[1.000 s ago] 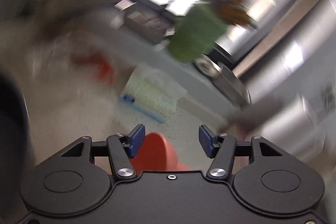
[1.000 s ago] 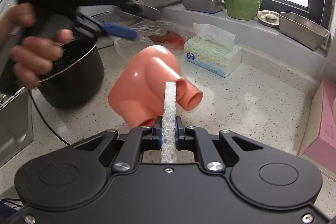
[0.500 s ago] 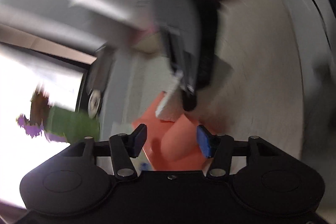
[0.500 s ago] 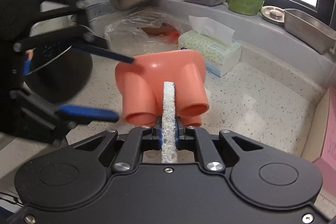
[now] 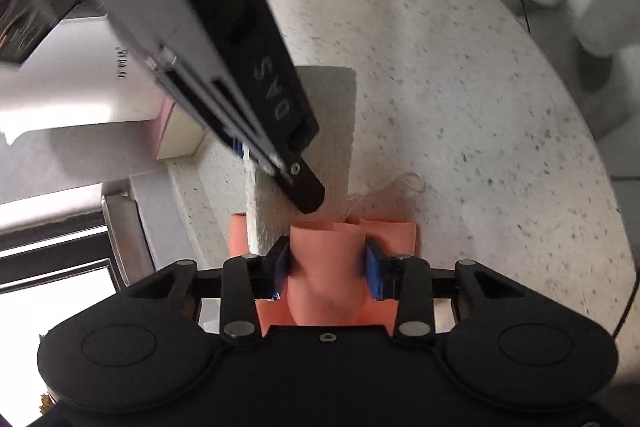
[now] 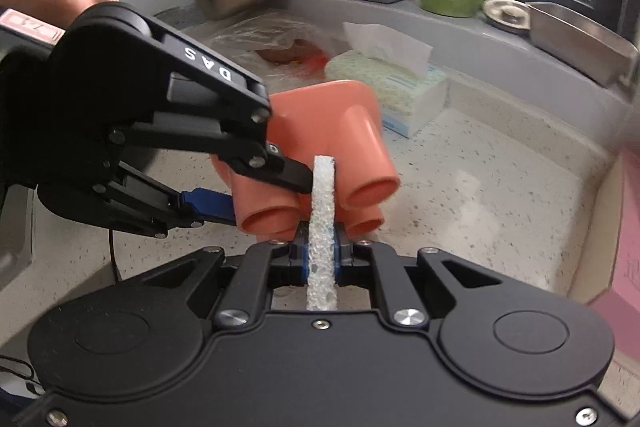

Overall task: Clean bowl
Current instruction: 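Turn the bowl feet-up with the left gripper while the right gripper scrubs the feet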

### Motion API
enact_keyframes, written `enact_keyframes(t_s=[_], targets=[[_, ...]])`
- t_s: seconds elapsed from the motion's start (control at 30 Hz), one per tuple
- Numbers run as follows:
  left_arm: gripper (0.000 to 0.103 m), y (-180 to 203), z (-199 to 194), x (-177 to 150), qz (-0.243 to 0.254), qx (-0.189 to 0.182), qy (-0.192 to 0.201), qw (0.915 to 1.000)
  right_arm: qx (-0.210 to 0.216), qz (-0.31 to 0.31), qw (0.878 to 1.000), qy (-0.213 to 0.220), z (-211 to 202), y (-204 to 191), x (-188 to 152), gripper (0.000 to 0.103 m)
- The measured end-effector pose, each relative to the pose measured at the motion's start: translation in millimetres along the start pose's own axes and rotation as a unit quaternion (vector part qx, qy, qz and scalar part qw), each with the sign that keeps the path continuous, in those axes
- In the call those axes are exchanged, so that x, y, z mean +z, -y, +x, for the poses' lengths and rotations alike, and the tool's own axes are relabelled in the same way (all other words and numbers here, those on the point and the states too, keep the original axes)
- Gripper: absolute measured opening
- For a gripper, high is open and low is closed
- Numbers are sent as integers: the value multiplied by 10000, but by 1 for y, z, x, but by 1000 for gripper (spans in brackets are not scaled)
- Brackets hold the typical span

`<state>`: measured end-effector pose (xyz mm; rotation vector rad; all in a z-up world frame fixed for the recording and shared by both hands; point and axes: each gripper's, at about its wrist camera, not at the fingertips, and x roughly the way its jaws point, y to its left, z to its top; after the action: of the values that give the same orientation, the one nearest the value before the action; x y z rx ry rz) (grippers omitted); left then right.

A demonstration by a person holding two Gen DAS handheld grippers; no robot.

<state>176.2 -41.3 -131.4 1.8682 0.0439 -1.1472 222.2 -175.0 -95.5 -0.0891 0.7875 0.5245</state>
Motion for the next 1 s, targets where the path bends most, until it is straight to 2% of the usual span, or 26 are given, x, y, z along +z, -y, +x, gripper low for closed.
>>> enact_keyframes(t_s=[0.1,0.13,0.2,0.23,0.3,0.33,0.4,0.47,0.5,0.57,0.6,0.63,0.67,0.7,0.8,0.87,0.9,1.0], targets=[[37,-13,3,-3,-963,39,149,9952,-135,-10,9999,20,-7,3,-7,12],[37,-25,1,-6,-1712,-5,289,9848,-159,-8,9999,24,-9,5,-8,12],[37,-40,-5,-13,-2735,-43,526,9604,-295,10,9996,49,-17,12,-15,12],[37,-47,-10,-17,-3320,4,689,9407,-350,23,9994,76,-22,15,-17,12],[37,-51,-15,-21,-3891,107,848,9172,-413,46,9991,110,-28,20,-18,12],[37,-52,-19,-24,-4299,214,956,8975,-437,50,9990,123,-31,22,-19,12],[37,-52,-25,-27,-4905,376,1087,8638,-490,-27,9987,154,-40,24,-20,12],[37,-46,-33,-31,-5712,614,1191,8098,-621,-194,9977,162,-48,22,-23,12],[37,-42,-35,-31,-5969,658,1199,7905,-655,-236,9974,162,-49,21,-23,12],[37,-34,-37,-26,-6298,796,1242,7626,-718,-391,9965,168,-54,16,-25,12],[37,-29,-39,-27,-6477,901,1233,7465,-700,-438,9965,160,-56,13,-25,12],[37,-23,-43,-30,-6697,980,1193,7264,-670,-477,9965,139,-57,11,-25,12],[37,-22,-45,-33,-6801,997,1159,7170,-632,-577,9963,115,-57,6,-26,12],[37,-21,-46,-34,-6836,999,1114,7144,-589,-718,9956,84,-57,-1,-26,12],[38,-8,-51,-34,-6877,850,893,7154,-500,-952,9942,42,-56,-13,-24,12],[38,6,-48,-35,-6962,721,764,7101,-387,-1018,9940,25,-55,-19,-20,12],[38,9,-44,-35,-7014,713,733,7054,-286,-1023,9943,-6,-54,-23,-19,12],[38,23,-37,-37,-7294,698,748,6764,-86,-1019,9946,-181,-47,-30,-19,12]])
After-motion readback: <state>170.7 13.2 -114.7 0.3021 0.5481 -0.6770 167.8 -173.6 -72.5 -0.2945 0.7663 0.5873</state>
